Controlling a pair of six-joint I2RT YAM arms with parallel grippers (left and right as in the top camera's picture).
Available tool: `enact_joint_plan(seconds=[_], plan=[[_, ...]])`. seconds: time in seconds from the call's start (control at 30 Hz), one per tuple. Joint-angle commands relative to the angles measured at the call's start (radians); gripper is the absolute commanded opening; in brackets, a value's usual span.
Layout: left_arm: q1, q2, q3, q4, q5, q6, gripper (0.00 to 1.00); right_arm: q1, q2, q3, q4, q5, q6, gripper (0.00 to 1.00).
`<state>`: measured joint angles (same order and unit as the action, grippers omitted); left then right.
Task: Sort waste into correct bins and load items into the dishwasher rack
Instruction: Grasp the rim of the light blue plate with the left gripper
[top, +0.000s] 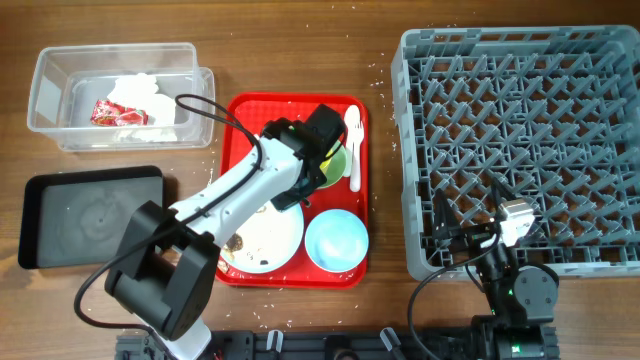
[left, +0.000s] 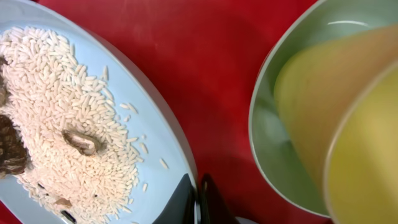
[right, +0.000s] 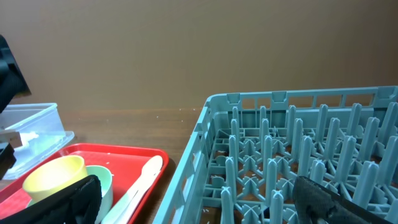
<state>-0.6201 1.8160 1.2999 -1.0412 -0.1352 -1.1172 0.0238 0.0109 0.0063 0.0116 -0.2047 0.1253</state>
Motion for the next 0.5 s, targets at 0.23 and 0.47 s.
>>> enact_joint_plan(seconds=[0.23,0.47], plan=[[0.014,0.007,0.050,-0.014,-0.080,0.067,0.04,0.001,-0.006,-0.001,0.004,0.003,-0.018,1.00],[0.015,0.007,0.143,-0.094,-0.108,0.095,0.04,0.001,-0.006,-0.001,0.004,0.003,-0.018,1.00]])
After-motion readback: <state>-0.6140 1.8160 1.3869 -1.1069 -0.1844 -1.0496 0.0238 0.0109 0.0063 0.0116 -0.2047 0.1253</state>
